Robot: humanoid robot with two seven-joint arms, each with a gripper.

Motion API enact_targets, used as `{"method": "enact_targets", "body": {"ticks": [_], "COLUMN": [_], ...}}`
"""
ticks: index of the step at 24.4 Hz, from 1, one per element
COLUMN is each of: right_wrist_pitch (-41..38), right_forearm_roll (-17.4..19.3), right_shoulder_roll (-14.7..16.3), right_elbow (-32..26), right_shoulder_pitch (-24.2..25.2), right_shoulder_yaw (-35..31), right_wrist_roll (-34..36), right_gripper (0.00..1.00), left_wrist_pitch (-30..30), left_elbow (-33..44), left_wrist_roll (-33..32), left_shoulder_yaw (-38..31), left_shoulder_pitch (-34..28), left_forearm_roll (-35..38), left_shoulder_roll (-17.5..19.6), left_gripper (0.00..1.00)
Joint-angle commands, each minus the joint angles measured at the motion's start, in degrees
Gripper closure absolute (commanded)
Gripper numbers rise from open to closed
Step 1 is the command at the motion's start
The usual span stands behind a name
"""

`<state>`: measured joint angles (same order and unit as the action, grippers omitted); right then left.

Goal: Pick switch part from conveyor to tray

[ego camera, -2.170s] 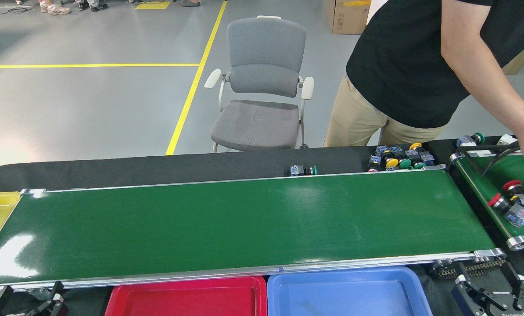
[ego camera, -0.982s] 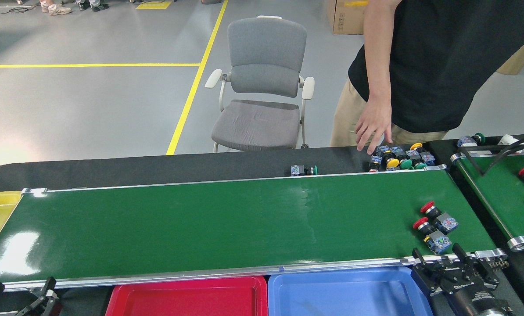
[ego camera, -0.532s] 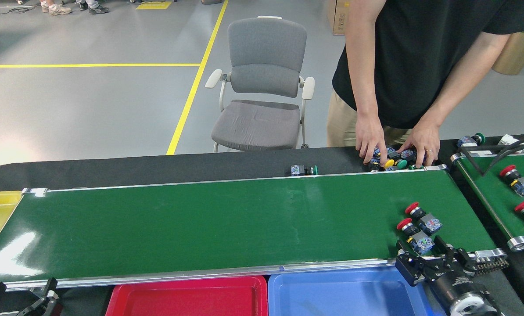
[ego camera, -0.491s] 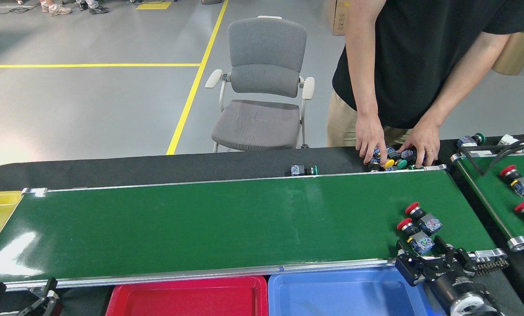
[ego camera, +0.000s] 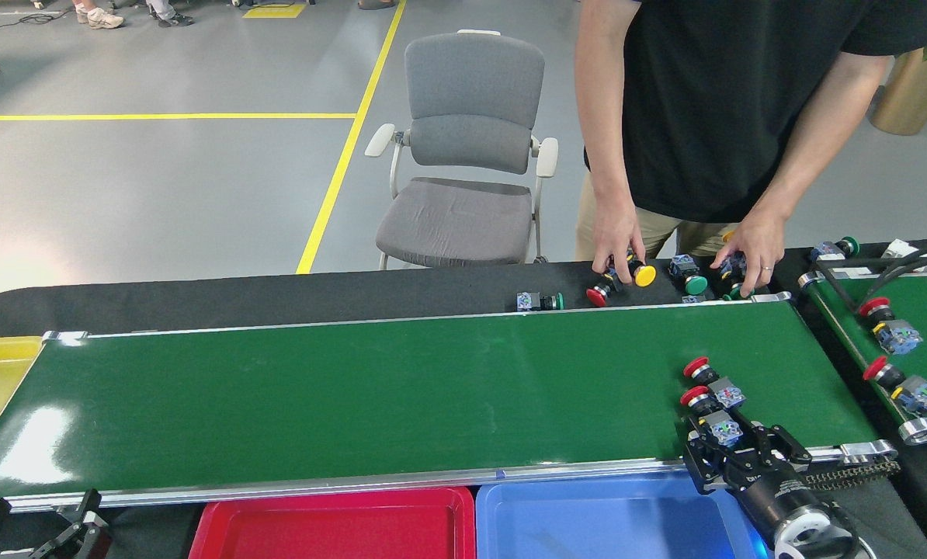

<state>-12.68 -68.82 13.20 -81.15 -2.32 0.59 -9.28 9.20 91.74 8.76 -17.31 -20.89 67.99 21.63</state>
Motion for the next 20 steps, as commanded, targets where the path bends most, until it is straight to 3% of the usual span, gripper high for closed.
{"method": "enact_targets", "body": {"ticks": [1, 5, 8, 11, 13, 14, 17, 20], "right_wrist_pitch": [-2.9, -11.9, -19.9, -28.1, -30.1, -30.2, -30.3, -30.0], "right_forearm_roll": [0.1, 0.1, 0.0, -0.5, -1.0, -1.1, -1.1, -1.0], "right_shoulder_roll": [0.2, -0.5, -1.5, -4.6, -6.6, -7.7, -8.3, -8.5], "right_elbow": [-2.3, -7.7, -11.6, -13.5, -13.5, -13.4, -13.2, -13.2], "right_shoulder_pitch": [-0.2, 0.1, 0.1, -0.3, -0.4, -0.4, -0.3, 0.1], "right_shoulder_yaw": [-0.2, 1.1, 5.5, 12.2, 16.4, 18.1, 22.3, 22.2], "right_wrist_roll": [0.3, 0.3, 0.8, 1.0, 0.8, 0.8, 0.7, 0.7], "right_gripper": [0.93, 0.93, 0.93, 0.89, 0.40, 0.01, 0.00, 0.00], "left_wrist_pitch": [-0.2, -0.3, -0.3, -0.3, -0.2, -0.2, -0.2, -0.2], "left_elbow": [0.4, 0.3, 0.3, 0.1, -0.1, -0.3, -0.7, -0.6], "left_wrist_roll": [0.2, 0.2, 0.2, 0.2, 0.2, 0.2, 0.2, 0.2], "left_shoulder_yaw": [-0.4, -0.4, -0.4, -0.3, -0.1, -0.1, 0.0, -0.1], "left_shoulder_pitch": [0.3, 0.4, 0.4, 1.0, 1.3, 1.5, 1.6, 1.5], "left_forearm_roll": [-0.1, -0.1, 0.0, 0.0, 0.0, 0.0, 0.0, 0.0], "left_shoulder_roll": [0.7, 0.6, 0.7, 0.7, 0.7, 0.8, 0.8, 0.9], "left_gripper": [0.00, 0.00, 0.00, 0.00, 0.00, 0.00, 0.00, 0.00]}}
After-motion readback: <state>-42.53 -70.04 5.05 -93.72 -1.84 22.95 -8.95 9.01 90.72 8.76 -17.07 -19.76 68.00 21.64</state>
